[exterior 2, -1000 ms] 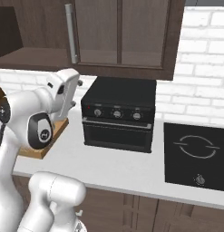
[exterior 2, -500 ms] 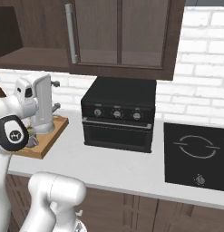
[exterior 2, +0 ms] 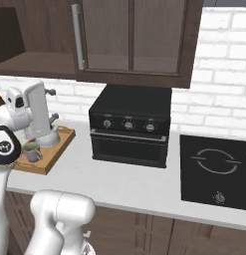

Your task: Pick the kettle from the counter and place it on the tray. Then pick the mug from the cabinet and place it on the tray. Then close the cabinet doors.

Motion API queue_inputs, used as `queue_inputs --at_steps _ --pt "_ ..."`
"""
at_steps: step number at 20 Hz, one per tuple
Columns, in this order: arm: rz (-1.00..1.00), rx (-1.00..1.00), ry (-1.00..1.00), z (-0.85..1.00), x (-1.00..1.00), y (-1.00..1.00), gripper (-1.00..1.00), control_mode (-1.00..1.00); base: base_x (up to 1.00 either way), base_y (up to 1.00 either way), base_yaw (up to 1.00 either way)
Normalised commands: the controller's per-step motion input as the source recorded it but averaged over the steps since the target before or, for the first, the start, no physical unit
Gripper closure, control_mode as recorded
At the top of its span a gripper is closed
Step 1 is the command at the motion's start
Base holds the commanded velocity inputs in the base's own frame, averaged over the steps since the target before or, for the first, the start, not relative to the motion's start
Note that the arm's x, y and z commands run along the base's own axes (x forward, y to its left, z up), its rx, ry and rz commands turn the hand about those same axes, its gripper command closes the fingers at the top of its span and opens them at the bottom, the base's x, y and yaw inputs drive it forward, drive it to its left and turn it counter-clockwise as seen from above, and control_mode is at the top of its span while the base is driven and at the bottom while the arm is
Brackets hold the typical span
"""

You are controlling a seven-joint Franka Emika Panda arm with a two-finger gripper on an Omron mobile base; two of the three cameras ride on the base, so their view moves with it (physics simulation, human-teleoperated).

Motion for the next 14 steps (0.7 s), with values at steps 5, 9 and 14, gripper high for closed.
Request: queue_inputs --at_steps 5,9,14 --pt "-0.07 -0.08 -0.03 -0.02 -0.09 0.3 -1.0 -1.0 0.0 0.0 0.0" --pt "-0.13 -0.14 -0.01 0.0 -0.17 0.57 -1.0 -1.0 0.0 0.0 0.0" --pt "-0.02 -0.03 0.0 -0.02 -0.05 0.09 -1.0 -1.0 0.0 0.0 0.0"
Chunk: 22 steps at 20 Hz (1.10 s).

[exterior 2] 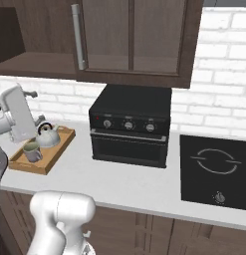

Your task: Pick the kettle from the counter and place it on the tray. Then pick the mug from the cabinet and place it on the tray. Then close the cabinet doors.

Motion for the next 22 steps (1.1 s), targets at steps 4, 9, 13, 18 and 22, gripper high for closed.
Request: queue_inputs --at_steps 4,9,13,18,22 --pt "-0.02 -0.08 -0.05 0.0 -0.31 0.44 -1.0 -1.0 0.0 0.0 0.0" --pt "-0.02 -0.1 -0.06 0.0 -0.2 0.58 -1.0 -1.0 0.0 0.0 0.0" --pt "-0.03 -0.12 -0.06 0.05 -0.24 0.67 -1.0 -1.0 0.0 0.0 0.0" --pt "-0.03 -0.13 -0.02 0.04 -0.14 0.7 -1.0 -1.0 0.0 0.0 0.0" --pt "-0.03 -0.07 0.07 0.0 0.01 0.52 -1.0 -1.0 0.0 0.0 0.0"
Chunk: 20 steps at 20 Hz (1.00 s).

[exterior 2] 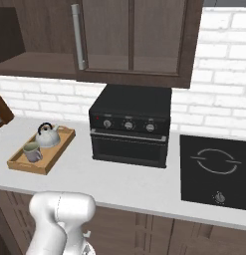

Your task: Pick the kettle from the counter and place it on the tray. Then pick the mug from the cabinet and place it on the tray. Then close the cabinet doors.

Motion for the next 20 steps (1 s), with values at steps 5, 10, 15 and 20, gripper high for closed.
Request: queue_inputs --at_steps 5,10,15,20 --pt "-0.03 -0.02 0.06 -0.1 0.0 0.5 -1.0 -1.0 0.0 0.0 0.0" --pt "-0.01 -0.01 0.04 -0.24 0.08 0.53 -1.0 -1.0 0.0 0.0 0.0" --pt "0.0 0.0 -0.01 -0.47 0.37 0.24 -1.0 -1.0 0.0 0.0 0.0" --pt "0.0 0.0 -0.04 -0.42 0.33 0.21 -1.0 -1.0 0.0 0.0 0.0"
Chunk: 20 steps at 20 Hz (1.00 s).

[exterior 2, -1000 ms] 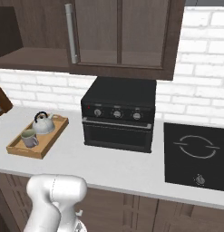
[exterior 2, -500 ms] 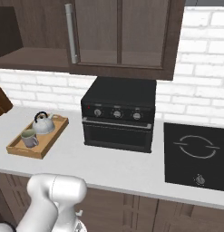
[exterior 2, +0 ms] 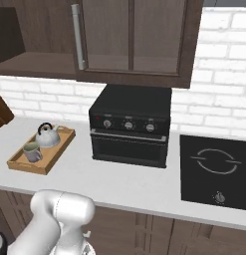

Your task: Pick the kettle from the counter and place it on the tray. Then pick the mug from the cabinet and place it on the tray. Then close the cabinet doors.

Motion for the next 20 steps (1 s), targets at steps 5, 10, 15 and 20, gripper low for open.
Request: queue_inputs --at_steps 5,10,15,20 --pt "-0.01 -0.02 0.0 -0.02 0.01 0.66 -1.0 -1.0 0.0 0.0 0.0" --pt "0.0 -0.01 0.0 -0.21 0.23 0.62 -1.0 -1.0 0.0 0.0 0.0" --pt "0.0 0.0 0.0 -0.17 0.22 0.54 -1.0 -1.0 0.0 0.0 0.0" --pt "0.0 0.0 0.0 0.0 0.13 0.61 -1.0 -1.0 0.0 0.0 0.0"
